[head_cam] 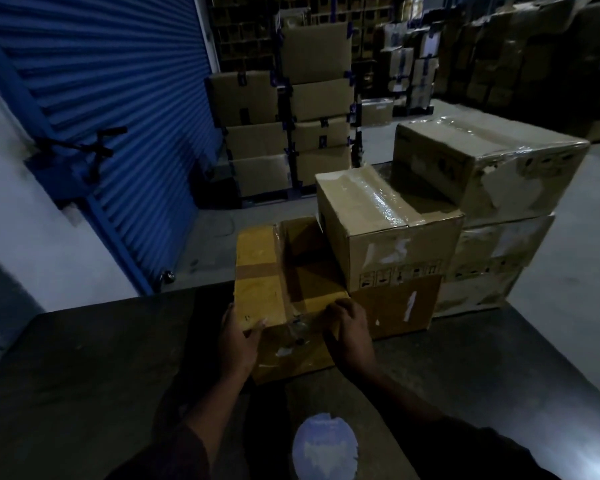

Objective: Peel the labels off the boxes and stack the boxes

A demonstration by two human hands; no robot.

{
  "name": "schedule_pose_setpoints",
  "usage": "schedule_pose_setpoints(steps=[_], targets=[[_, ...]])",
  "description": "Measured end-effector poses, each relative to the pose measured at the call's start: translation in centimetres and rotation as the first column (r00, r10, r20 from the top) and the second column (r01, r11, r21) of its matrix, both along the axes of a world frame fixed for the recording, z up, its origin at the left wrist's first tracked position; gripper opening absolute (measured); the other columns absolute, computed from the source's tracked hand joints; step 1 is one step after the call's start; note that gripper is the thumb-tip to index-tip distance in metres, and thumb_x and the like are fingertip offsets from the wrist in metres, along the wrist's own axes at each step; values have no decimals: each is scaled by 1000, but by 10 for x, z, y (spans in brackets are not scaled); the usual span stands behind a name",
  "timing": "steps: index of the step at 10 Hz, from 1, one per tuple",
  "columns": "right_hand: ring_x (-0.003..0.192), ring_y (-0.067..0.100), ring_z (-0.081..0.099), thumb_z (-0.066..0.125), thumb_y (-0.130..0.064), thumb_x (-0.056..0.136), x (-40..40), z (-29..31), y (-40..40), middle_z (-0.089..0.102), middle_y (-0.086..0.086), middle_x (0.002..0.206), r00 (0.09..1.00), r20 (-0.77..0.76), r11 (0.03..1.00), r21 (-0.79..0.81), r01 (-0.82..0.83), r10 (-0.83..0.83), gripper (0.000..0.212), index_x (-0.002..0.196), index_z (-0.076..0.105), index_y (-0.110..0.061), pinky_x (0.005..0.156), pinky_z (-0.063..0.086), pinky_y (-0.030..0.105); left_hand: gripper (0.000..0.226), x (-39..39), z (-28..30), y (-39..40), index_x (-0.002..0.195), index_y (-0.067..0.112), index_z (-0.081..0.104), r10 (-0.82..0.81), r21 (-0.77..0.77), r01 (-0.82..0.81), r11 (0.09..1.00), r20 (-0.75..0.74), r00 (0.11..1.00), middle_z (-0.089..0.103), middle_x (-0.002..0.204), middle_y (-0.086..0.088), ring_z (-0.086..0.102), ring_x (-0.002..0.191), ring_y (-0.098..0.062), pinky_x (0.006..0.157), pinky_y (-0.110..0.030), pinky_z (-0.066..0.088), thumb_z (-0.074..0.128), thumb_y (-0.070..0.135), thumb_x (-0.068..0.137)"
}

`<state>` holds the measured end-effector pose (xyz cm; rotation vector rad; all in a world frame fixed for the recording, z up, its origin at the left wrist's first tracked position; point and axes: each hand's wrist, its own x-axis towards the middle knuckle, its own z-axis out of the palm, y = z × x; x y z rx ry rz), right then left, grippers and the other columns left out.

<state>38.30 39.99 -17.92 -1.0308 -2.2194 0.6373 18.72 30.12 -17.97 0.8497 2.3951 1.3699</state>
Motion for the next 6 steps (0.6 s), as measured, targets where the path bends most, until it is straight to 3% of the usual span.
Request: schedule_pose_setpoints(steps=[3,4,6], targets=[[136,20,36,63,-32,90,19,14,15,40,5,147,998,27,992,-111,-53,57,56,140,43,-14,104,31,24,64,21,5,13,146,8,36,-3,-115,-37,993,-329,944,29,155,-12,27,144,-30,114,-48,30,62,28,92],[127,20,44,59,-38,92,34,27,10,48,4,137,1000,18,993,-117,-9,11,49,134,46,-17,97,38,27,67,42,15,17,148,14,31,-54,-108,25,994,-270,961,30,154,-9,32,140,-30,110,-49,35,60,34,92],[122,20,45,57,-40,93,73,58,-5,50,6,132,994,-57,994,-67,90,-94,42,129,49,-18,95,36,28,58,109,45,24,144,11,39,-197,76,238,968,-354,914,39,149,-12,41,134,-28,102,-35,38,58,33,94]])
